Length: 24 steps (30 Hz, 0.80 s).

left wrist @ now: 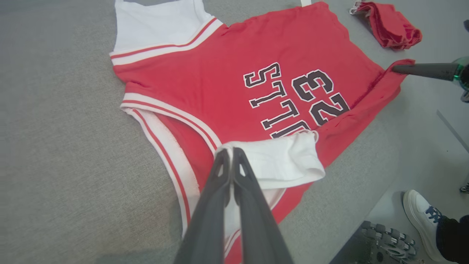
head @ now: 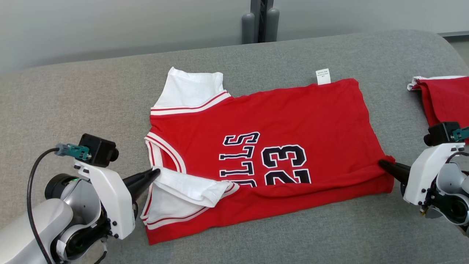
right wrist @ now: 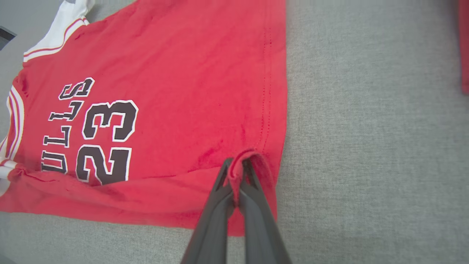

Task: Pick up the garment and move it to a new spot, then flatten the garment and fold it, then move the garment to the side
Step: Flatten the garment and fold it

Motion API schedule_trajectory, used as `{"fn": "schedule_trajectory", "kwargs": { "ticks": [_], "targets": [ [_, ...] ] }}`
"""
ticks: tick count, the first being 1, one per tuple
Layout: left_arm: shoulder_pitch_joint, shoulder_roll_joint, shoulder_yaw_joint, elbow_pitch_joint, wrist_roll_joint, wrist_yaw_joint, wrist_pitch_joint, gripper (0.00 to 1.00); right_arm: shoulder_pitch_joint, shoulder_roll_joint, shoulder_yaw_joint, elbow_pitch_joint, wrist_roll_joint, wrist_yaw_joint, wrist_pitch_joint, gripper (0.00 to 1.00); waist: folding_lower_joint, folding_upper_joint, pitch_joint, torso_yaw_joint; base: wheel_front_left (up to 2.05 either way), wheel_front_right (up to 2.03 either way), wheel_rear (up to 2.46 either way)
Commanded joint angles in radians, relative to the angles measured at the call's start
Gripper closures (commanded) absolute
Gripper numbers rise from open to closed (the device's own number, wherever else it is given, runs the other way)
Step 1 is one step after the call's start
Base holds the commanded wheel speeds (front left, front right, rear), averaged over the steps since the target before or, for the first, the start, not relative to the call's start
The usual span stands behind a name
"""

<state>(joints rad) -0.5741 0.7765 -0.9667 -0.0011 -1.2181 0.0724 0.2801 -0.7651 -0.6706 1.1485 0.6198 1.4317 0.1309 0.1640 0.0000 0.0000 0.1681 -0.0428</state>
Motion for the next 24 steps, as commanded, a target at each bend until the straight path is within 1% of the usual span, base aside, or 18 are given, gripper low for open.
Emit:
{"fn": "schedule_trajectory", "kwargs": {
  "ticks": [1, 7, 12, 13, 14, 18, 24],
  "targets": [
    [-0.014, -0.001, 0.003, 0.012, 0.013, 0.007, -0.008, 1.00, -0.006, 0.000, 0.001, 0.006, -0.005, 0.000, -0.013, 1.00, 0.0000, 0.0000, 0.002, 0.000, 0.00, 0.00, 0.00],
    [-0.031, -0.036, -0.001, 0.072, 0.038, 0.020, -0.030, 1.00, -0.010, 0.019, 0.007, 0.031, 0.003, 0.000, -0.046, 1.00, 0.0000, 0.0000, 0.010, 0.001, 0.00, 0.00, 0.00],
    [-0.038, -0.068, -0.011, 0.112, 0.049, 0.015, -0.041, 1.00, -0.012, 0.027, 0.009, 0.049, 0.016, 0.000, -0.064, 1.00, 0.0000, 0.0000, 0.018, 0.003, 0.00, 0.00, 0.00],
    [-0.041, -0.075, -0.012, 0.121, 0.052, 0.015, -0.043, 1.00, -0.017, 0.029, 0.005, 0.060, 0.015, 0.000, -0.076, 0.65, 0.0000, 0.0000, 0.020, 0.003, 0.00, 0.00, 0.00],
    [-0.043, -0.082, -0.013, 0.129, 0.054, 0.015, -0.042, 1.00, -0.021, 0.032, 0.002, 0.068, 0.013, 0.000, -0.089, 0.01, 0.0000, 0.0000, 0.021, 0.004, 0.00, 0.00, 0.00],
    [-0.052, -0.095, -0.020, 0.163, 0.063, 0.023, -0.043, 1.00, -0.024, 0.048, 0.001, 0.092, 0.018, 0.000, -0.114, 0.00, 0.0000, 0.0000, 0.026, 0.004, 0.00, 0.00, 0.00],
    [-0.064, -0.110, -0.023, 0.201, 0.079, 0.033, -0.052, 1.00, -0.037, 0.063, -0.002, 0.125, 0.003, 0.000, -0.183, 0.00, 0.0000, 0.0000, 0.037, 0.005, 0.00, 0.00, 0.00]
  ]
}}
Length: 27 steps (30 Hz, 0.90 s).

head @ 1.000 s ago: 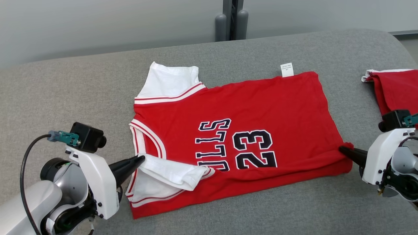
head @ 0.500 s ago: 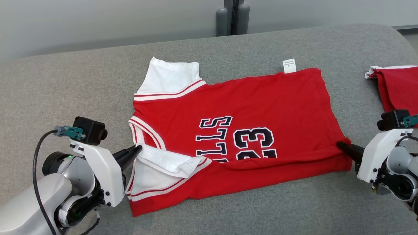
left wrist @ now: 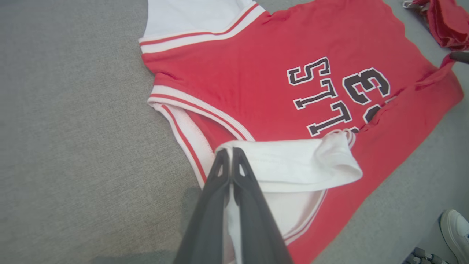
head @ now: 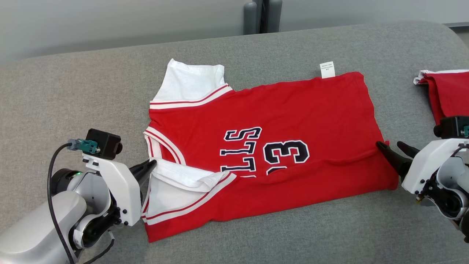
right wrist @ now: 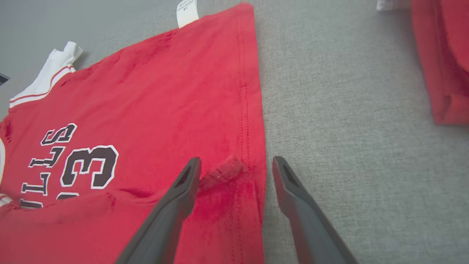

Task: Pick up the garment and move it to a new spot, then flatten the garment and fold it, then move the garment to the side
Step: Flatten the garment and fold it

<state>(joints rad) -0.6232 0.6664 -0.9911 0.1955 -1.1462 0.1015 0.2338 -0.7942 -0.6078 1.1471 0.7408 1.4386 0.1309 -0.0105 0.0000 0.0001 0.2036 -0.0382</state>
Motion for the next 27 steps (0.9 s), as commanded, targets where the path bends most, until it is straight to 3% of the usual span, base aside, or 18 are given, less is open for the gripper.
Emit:
{"fn": "schedule_trajectory", "kwargs": {
  "ticks": [1, 11, 12, 13, 14, 20, 23, 25, 27],
  "targets": [
    [-0.017, -0.002, 0.000, 0.009, 0.008, 0.003, -0.006, 1.00, -0.009, 0.002, -0.001, 0.003, -0.007, 0.000, -0.021, 0.00, 0.0000, -0.0001, 0.003, 0.000, 0.00, 0.00, 0.00],
    [-0.025, -0.031, -0.004, 0.069, 0.028, 0.017, -0.032, 1.00, -0.009, 0.006, -0.011, 0.022, -0.005, 0.000, -0.140, 0.00, 0.0000, -0.0001, 0.006, -0.002, 0.00, 0.00, 0.00],
    [-0.026, -0.035, -0.003, 0.076, 0.029, 0.021, -0.035, 0.93, -0.007, 0.006, -0.014, 0.020, -0.002, 0.000, -0.151, 0.00, 0.0000, -0.0001, 0.005, -0.002, 0.00, 0.00, 0.00],
    [-0.026, -0.037, -0.003, 0.086, 0.031, 0.027, -0.037, 0.64, -0.003, 0.005, -0.017, 0.019, 0.004, 0.000, -0.160, 0.00, 0.0000, -0.0001, 0.004, -0.003, 0.00, 0.00, 0.00],
    [-0.028, -0.039, -0.002, 0.094, 0.038, 0.035, -0.045, 0.03, 0.000, 0.003, -0.019, 0.016, 0.007, 0.000, -0.168, 0.00, 0.0000, -0.0001, 0.003, -0.003, 0.00, 0.00, 0.00],
    [-0.028, -0.068, 0.027, 0.145, 0.066, 0.091, -0.133, 0.00, 0.016, -0.007, -0.030, 0.001, 0.014, 0.000, -0.213, 0.00, 0.0000, -0.0001, -0.010, -0.007, 0.00, 0.00, 0.00],
    [-0.025, -0.078, 0.050, 0.170, 0.098, 0.133, -0.225, 0.00, 0.029, -0.016, -0.047, -0.009, -0.001, 0.000, -0.241, 0.00, 0.0000, -0.0001, -0.025, -0.010, 0.00, 0.00, 0.00],
    [0.000, -0.095, 0.084, 0.178, 0.122, 0.182, -0.340, 0.00, 0.042, -0.019, -0.085, -0.019, -0.046, 0.000, -0.256, 0.00, 0.0000, -0.0001, -0.043, -0.013, 0.00, 0.00, 0.00],
    [0.042, -0.120, 0.141, 0.163, 0.104, 0.222, -0.445, 0.00, 0.071, -0.016, -0.219, -0.038, -0.138, 0.000, -0.256, 0.00, 0.0000, -0.0001, -0.064, -0.018, 0.00, 0.00, 0.00]
  ]
}}
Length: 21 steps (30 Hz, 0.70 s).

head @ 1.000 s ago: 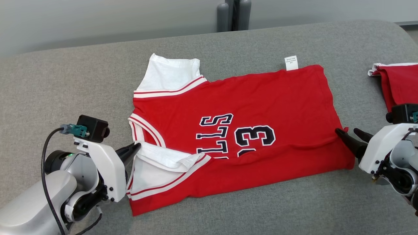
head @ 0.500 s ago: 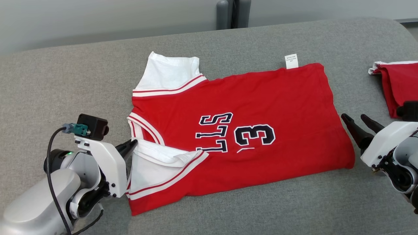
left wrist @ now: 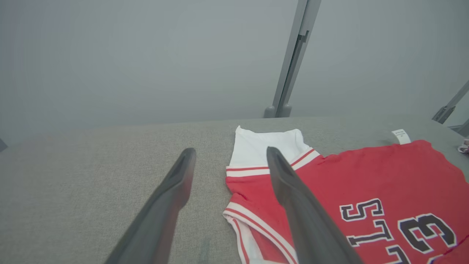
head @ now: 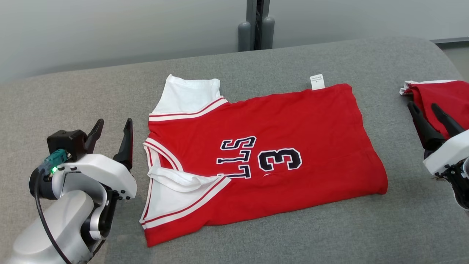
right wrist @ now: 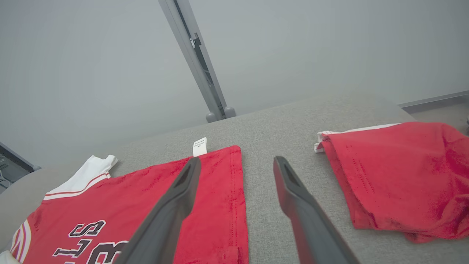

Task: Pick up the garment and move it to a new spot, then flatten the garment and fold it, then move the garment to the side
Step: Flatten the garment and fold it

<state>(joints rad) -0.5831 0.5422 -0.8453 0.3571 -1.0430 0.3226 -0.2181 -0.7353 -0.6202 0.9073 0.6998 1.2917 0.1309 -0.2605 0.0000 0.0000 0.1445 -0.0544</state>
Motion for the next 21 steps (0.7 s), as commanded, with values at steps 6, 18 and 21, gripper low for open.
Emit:
{"fn": "schedule_trajectory", "kwargs": {
  "ticks": [6, 18, 21],
  "targets": [
    [0.178, -0.076, 0.181, -0.111, 0.152, 0.092, -0.047, 0.00, 0.254, 0.083, -0.398, -0.098, -0.360, 0.000, -0.004, 0.00, 0.0000, 0.0000, -0.073, 0.001, 0.00, 0.00, 0.00],
    [0.521, -0.298, 0.483, -0.168, 0.433, 0.008, -0.046, 0.00, 0.579, 0.336, -0.835, -0.348, -0.816, 0.000, -0.004, 0.00, 0.0000, 0.0000, -0.100, 0.011, 0.00, 0.00, 0.00],
    [0.558, -0.346, 0.506, -0.126, 0.464, -0.035, -0.046, 0.00, 0.614, 0.380, -0.866, -0.366, -0.864, 0.000, -0.004, 0.00, 0.0000, 0.0000, -0.099, 0.016, 0.00, 0.00, 0.00]
  ]
}}
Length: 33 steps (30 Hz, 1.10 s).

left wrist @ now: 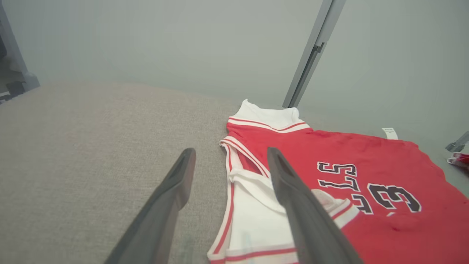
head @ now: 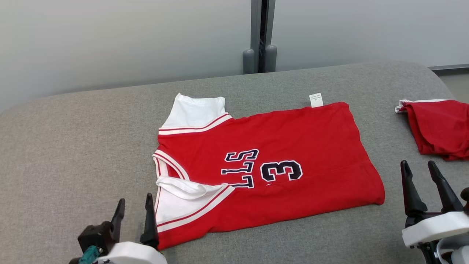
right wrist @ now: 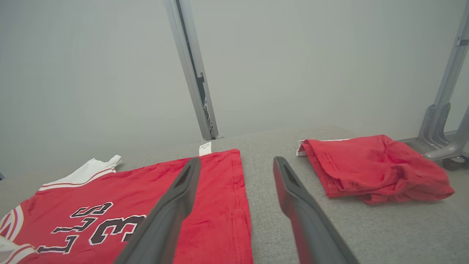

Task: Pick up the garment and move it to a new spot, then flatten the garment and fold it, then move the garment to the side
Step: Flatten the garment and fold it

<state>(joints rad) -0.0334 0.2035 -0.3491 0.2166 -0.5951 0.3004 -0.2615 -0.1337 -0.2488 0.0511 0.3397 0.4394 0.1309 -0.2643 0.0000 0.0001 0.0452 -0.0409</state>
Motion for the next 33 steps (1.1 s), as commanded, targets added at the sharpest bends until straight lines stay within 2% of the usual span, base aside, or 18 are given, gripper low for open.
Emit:
{"fn": "schedule_trajectory", "kwargs": {
  "ticks": [1, 5, 10, 15, 28, 29, 30, 31, 32, 33],
  "targets": [
    [0.017, -0.019, 0.015, 0.033, 0.027, -0.022, -0.003, 0.00, 0.020, 0.020, -0.017, -0.010, -0.022, 0.000, 0.000, 0.00, 0.0000, -0.0001, 0.000, 0.004, 0.00, 0.00, 0.00],
    [0.025, -0.067, 0.020, 0.116, 0.057, -0.058, -0.003, 0.00, 0.032, 0.044, -0.026, -0.014, -0.045, 0.000, 0.000, 0.00, 0.0000, -0.0001, 0.000, 0.006, 0.00, 0.00, 0.00],
    [0.005, -0.102, 0.026, 0.229, 0.064, -0.088, -0.003, 0.00, 0.024, 0.046, -0.027, -0.011, -0.049, 0.000, -0.001, 0.00, 0.0000, -0.0001, -0.006, 0.002, 0.00, 0.00, 0.00],
    [-0.016, -0.112, 0.030, 0.313, 0.067, -0.090, -0.003, 0.00, 0.021, 0.040, -0.026, -0.012, -0.051, 0.000, -0.001, 0.00, 0.0000, -0.0001, -0.007, -0.002, 0.00, 0.00, 0.00],
    [-0.100, -0.139, 0.030, 0.533, 0.013, -0.129, 0.001, 0.00, 0.013, 0.036, -0.023, -0.018, -0.053, 0.000, -0.001, 0.00, 0.0000, -0.0001, 0.014, -0.016, 0.00, 0.00, 0.00],
    [-0.105, -0.140, 0.026, 0.543, 0.010, -0.137, 0.001, 0.07, 0.012, 0.035, -0.023, -0.018, -0.053, 0.000, -0.001, 0.00, 0.0000, -0.0001, 0.016, -0.016, 0.00, 0.00, 0.00],
    [-0.109, -0.142, 0.021, 0.553, 0.009, -0.146, 0.002, 0.51, 0.010, 0.035, -0.024, -0.018, -0.052, 0.000, -0.001, 0.00, 0.0000, -0.0001, 0.018, -0.016, 0.00, 0.00, 0.00],
    [-0.113, -0.143, 0.017, 0.562, 0.006, -0.152, 0.003, 0.80, 0.009, 0.034, -0.025, -0.017, -0.050, 0.000, -0.001, 0.00, 0.0000, -0.0001, 0.019, -0.016, 0.00, 0.00, 0.00],
    [-0.116, -0.145, 0.013, 0.570, 0.001, -0.157, 0.003, 1.00, 0.010, 0.034, -0.028, -0.013, -0.048, 0.000, -0.001, 0.00, 0.0000, -0.0001, 0.020, -0.016, 0.00, 0.00, 0.00],
    [-0.119, -0.145, 0.009, 0.577, 0.000, -0.161, 0.003, 1.00, 0.012, 0.035, -0.030, -0.006, -0.046, 0.000, 0.000, 0.00, 0.0000, -0.0001, 0.021, -0.016, 0.00, 0.00, 0.00]
  ]
}}
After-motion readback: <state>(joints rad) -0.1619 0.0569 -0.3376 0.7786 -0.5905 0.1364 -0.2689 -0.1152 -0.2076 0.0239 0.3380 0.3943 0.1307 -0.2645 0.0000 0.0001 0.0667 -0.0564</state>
